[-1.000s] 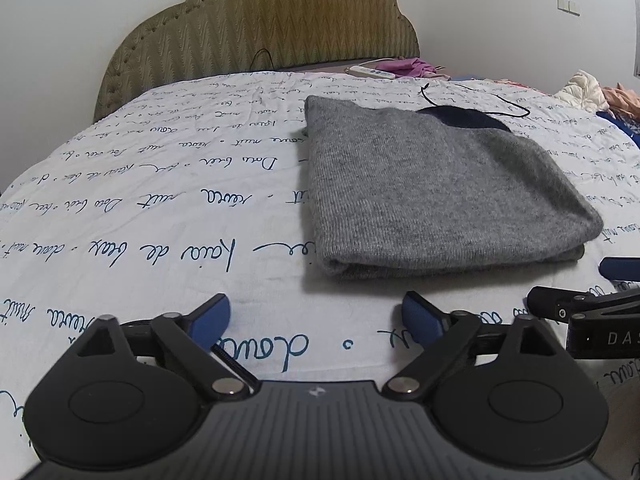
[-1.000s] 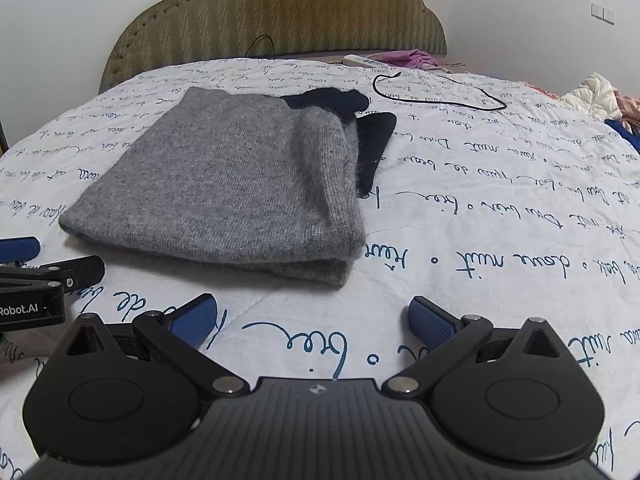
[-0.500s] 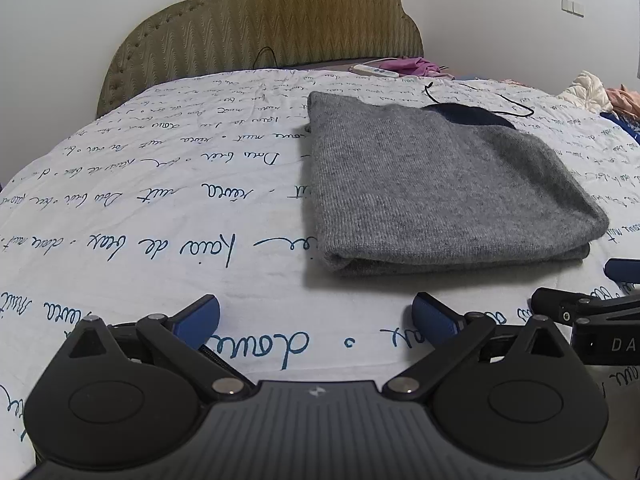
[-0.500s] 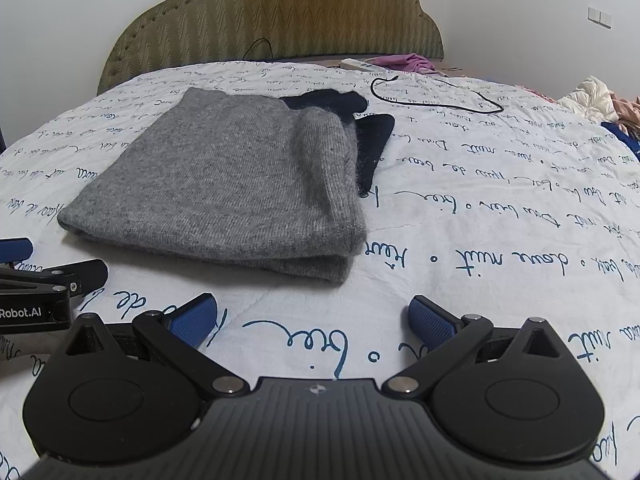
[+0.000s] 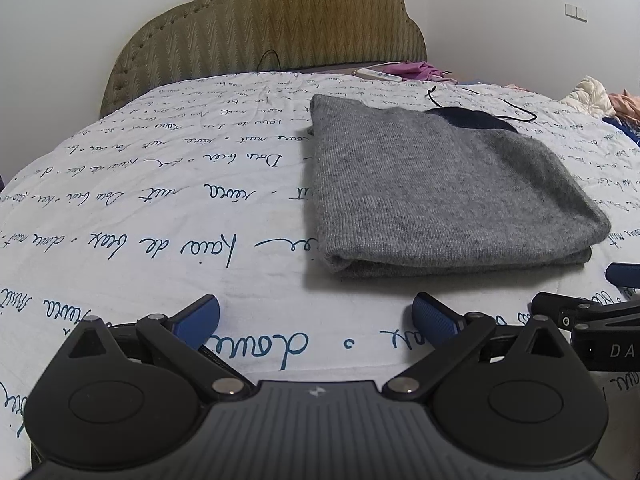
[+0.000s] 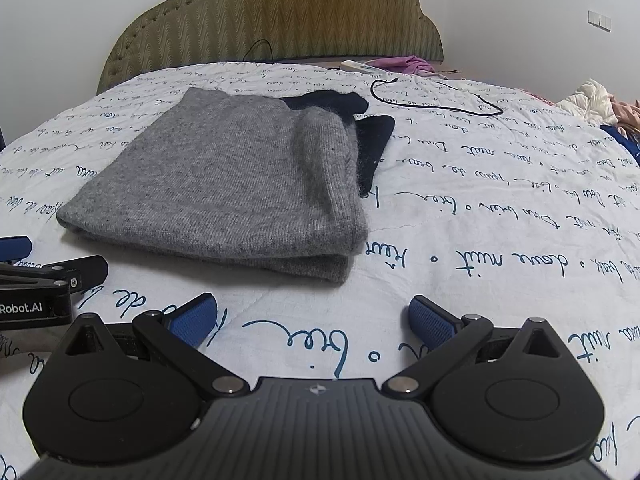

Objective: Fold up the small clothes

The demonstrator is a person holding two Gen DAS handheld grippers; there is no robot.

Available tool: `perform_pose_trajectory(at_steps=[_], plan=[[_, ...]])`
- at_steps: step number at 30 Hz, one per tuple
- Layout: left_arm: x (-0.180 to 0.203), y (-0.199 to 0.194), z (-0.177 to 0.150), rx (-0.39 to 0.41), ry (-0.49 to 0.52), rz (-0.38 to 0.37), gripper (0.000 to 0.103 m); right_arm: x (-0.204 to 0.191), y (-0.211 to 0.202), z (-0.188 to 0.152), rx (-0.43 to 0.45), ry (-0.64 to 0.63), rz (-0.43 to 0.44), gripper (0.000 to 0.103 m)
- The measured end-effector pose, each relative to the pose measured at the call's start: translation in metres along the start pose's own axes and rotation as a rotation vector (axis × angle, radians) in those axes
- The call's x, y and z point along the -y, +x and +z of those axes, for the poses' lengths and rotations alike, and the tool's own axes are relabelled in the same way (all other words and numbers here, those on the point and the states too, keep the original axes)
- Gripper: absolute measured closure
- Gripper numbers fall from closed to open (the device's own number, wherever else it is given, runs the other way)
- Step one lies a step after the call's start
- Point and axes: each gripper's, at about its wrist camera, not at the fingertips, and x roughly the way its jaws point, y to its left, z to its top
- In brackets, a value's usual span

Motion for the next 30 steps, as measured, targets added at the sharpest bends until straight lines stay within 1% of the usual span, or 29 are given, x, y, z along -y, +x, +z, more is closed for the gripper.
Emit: perform_pose_trajectory(at_steps=[30], plan=[[-0.0006, 0.0006, 0.0, -0.007, 0.005, -0.001, 0.0, -0.0021, -0.0004, -0.0036, 0.018, -0.003, -0.005, 0.0]])
